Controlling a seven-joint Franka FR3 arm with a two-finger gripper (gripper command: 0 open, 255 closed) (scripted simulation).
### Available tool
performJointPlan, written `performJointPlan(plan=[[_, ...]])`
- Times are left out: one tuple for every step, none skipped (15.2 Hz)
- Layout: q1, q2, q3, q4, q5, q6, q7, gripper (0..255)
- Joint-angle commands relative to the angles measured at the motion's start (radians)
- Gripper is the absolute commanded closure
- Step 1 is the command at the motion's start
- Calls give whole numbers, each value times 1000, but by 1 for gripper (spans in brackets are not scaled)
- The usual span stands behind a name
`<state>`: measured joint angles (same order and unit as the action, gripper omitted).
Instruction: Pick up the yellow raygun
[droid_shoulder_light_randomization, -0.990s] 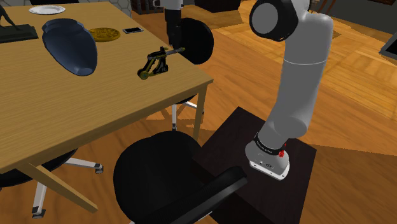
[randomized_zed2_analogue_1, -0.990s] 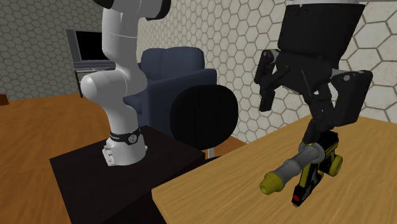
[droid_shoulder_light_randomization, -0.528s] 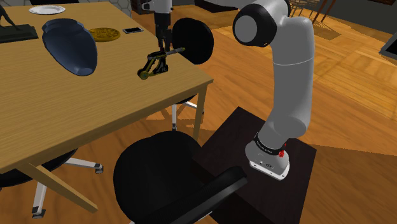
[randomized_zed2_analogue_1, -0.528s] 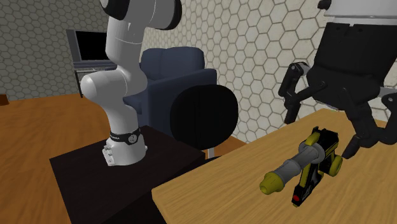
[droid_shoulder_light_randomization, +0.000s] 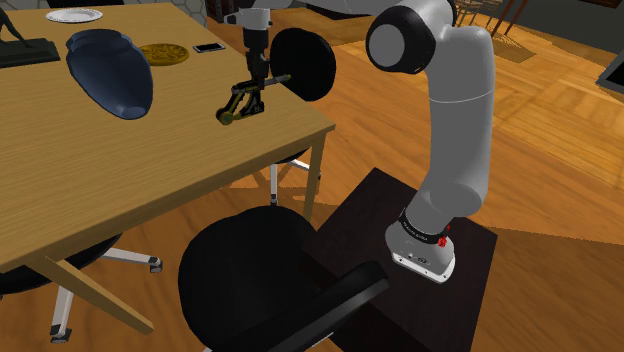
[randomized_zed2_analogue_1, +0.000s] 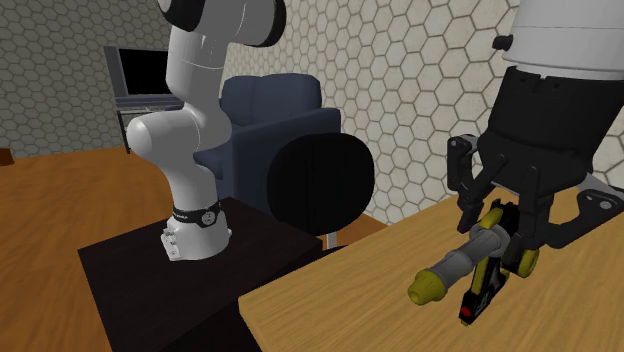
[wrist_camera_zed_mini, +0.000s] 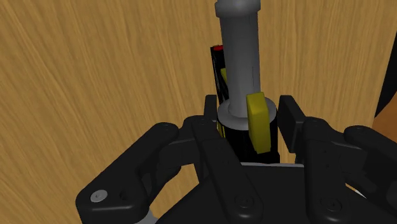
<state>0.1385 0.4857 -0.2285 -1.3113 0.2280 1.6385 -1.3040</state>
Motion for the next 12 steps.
performJointPlan(plan=[[0, 1, 0, -1, 0, 0, 0, 255], [0, 1, 0, 0, 0, 0, 0, 255], [0, 1, 0, 0, 0, 0, 0, 255], [0, 1, 0, 0, 0, 0, 0, 255], [0, 1, 0, -1, 0, 1, 0, 255], [0, 1, 0, -1, 0, 1, 0, 255], [0, -1, 0, -4, 0, 2, 0, 255], [-1, -1, 0, 9, 0, -11, 2, 255], [-2, -1, 0, 23, -1, -24, 3, 255], [-3, 0, 0, 37, -1, -38, 5, 255], [-4, 0, -1, 52, -1, -52, 7, 255], [-6, 2, -1, 67, -1, -65, 9, 255]])
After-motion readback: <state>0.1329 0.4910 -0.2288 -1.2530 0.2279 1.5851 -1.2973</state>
